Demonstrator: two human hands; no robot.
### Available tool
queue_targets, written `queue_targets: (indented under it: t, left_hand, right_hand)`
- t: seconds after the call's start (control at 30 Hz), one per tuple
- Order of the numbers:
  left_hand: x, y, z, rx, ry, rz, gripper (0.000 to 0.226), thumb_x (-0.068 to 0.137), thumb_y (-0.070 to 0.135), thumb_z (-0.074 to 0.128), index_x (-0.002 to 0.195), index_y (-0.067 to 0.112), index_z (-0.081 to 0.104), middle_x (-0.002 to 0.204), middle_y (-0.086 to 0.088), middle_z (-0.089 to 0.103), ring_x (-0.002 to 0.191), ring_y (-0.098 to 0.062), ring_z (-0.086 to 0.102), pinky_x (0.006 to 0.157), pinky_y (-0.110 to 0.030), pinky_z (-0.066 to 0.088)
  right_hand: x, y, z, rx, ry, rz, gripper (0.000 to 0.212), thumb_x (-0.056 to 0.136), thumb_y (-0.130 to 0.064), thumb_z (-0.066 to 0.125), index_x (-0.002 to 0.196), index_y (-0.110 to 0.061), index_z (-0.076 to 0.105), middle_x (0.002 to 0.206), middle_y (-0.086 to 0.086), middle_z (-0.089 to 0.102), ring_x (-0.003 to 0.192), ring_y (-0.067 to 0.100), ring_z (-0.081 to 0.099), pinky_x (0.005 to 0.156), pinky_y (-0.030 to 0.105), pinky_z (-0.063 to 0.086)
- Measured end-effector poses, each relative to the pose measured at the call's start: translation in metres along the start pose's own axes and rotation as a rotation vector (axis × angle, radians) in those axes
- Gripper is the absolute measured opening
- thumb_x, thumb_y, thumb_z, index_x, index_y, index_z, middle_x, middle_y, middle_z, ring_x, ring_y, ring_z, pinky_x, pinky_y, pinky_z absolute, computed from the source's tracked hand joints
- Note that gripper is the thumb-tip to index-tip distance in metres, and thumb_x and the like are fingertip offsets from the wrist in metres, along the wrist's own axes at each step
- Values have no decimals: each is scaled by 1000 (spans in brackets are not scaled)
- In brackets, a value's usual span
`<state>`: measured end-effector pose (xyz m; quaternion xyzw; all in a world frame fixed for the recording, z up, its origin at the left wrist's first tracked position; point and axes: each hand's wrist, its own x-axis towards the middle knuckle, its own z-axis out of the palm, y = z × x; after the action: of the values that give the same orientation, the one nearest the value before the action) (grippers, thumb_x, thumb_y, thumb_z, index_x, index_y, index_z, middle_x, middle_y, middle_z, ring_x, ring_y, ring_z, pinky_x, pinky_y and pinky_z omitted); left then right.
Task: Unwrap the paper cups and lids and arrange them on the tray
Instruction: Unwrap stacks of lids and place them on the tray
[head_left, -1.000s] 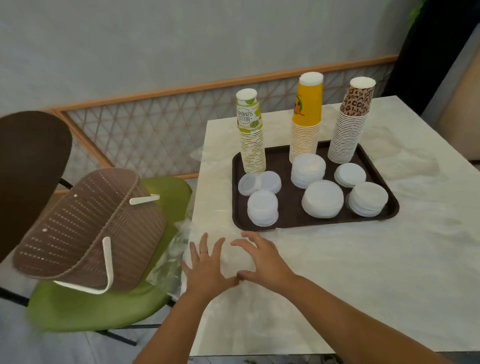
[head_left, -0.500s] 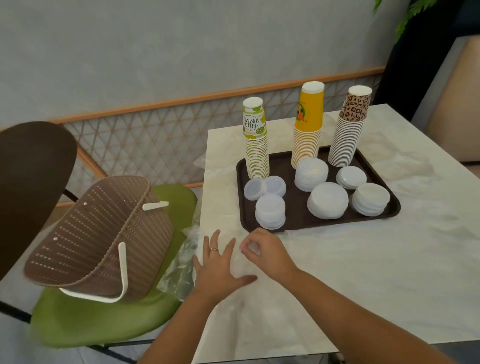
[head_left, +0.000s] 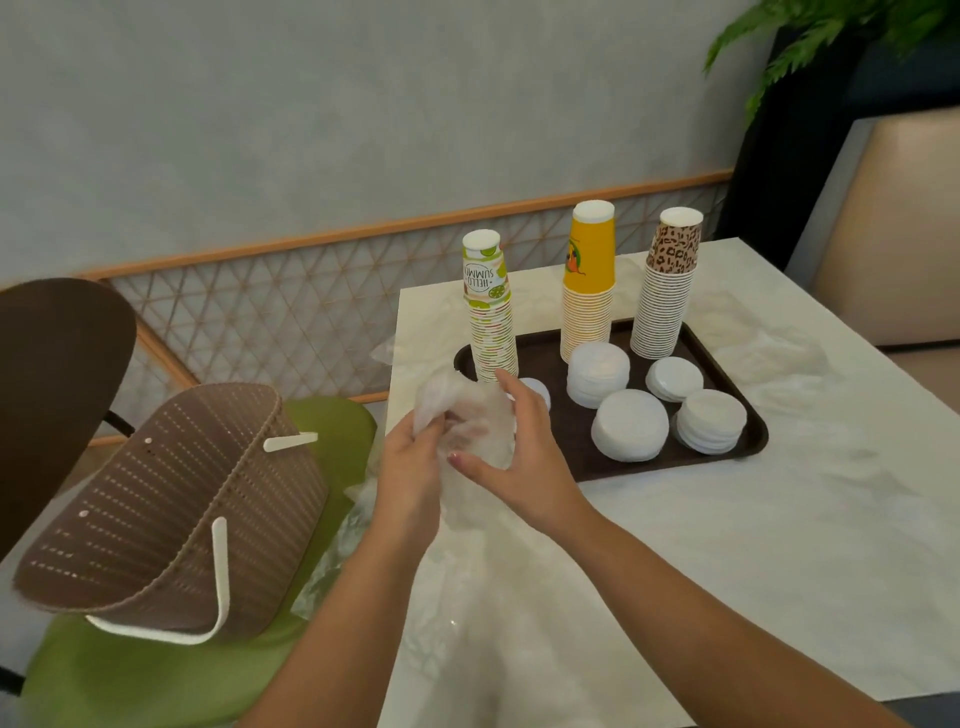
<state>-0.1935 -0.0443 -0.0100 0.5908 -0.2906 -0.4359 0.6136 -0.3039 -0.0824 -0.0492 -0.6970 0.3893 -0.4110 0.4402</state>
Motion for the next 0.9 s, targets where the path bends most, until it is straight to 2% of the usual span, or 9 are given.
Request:
queue_targets:
  t: [0.07, 0.13, 0.2, 0.3, 0.4, 0.6, 0.7, 0.77, 0.9]
  left_hand:
    - [1, 3, 12, -93, -6, -52, 18, 96, 17, 51, 97, 11, 68, 88, -7, 73, 80, -18, 70, 67, -28, 54]
    - [2, 5, 23, -139, -14, -74, 16, 96, 16, 51, 96, 11, 66, 86, -7, 73, 76, -18, 71, 67, -31, 54]
    - [3, 7, 32, -154, 1, -79, 17, 97, 17, 50, 91, 13, 65, 80, -4, 72, 71, -16, 70, 64, -29, 53]
    - [10, 8, 39, -179, 40, -80, 20, 98, 17, 47, 87, 14, 64, 74, -1, 71, 65, -12, 69, 59, -26, 51]
    - [17, 11, 40, -198, 49, -96, 20, 98, 17, 46, 89, 12, 63, 81, -3, 70, 70, -12, 68, 60, -27, 51]
    - [26, 12, 39, -252, -10, -256, 22, 95, 19, 51, 81, 8, 64, 75, -6, 67, 71, -19, 64, 58, -30, 51]
    - [38, 9, 34, -312, -43, -367, 26, 96, 29, 49, 99, 8, 65, 90, -7, 68, 82, -23, 65, 55, -30, 55]
    - [43, 8, 32, -343, -94, -425, 36, 95, 33, 47, 116, 8, 61, 108, -11, 66, 95, -27, 63, 59, -33, 57]
    - [47, 6, 30, -344, -156, -452, 32, 97, 30, 44, 114, 8, 61, 105, -10, 66, 94, -24, 63, 67, -35, 54]
  right_hand:
    - [1, 3, -6, 29, 51, 34, 74, 79, -37, 73, 139, -22, 34, 138, -10, 39, 126, 3, 40, 102, 18, 38]
    - [3, 3, -16, 67, 91, 61, 51, 82, -32, 71, 125, -25, 45, 125, -10, 52, 114, 4, 52, 90, 14, 46]
    - [4, 1, -28, 76, 122, 72, 35, 83, -27, 70, 112, -28, 51, 111, -11, 59, 99, 3, 58, 78, 7, 46]
    - [5, 0, -43, 39, 148, 38, 16, 84, -18, 69, 94, -24, 57, 91, -8, 64, 80, 4, 58, 67, 7, 43]
    - [6, -2, -57, 87, 139, 17, 17, 83, -15, 69, 81, -27, 57, 78, -12, 61, 69, 3, 51, 63, 11, 39]
    - [12, -5, -84, 104, 98, 34, 11, 81, -17, 73, 81, -18, 62, 71, -11, 59, 66, -1, 50, 62, 11, 39]
    - [15, -8, -96, 132, 103, 75, 10, 81, -19, 73, 81, -19, 63, 71, -11, 60, 69, 0, 53, 62, 8, 40]
    - [16, -7, -104, 158, 123, 109, 9, 81, -20, 73, 79, -21, 64, 74, -7, 62, 74, 4, 54, 65, 13, 43]
    - [18, -4, -117, 162, 182, 179, 4, 84, -21, 70, 84, -22, 66, 85, -2, 65, 85, 13, 57, 70, 22, 46]
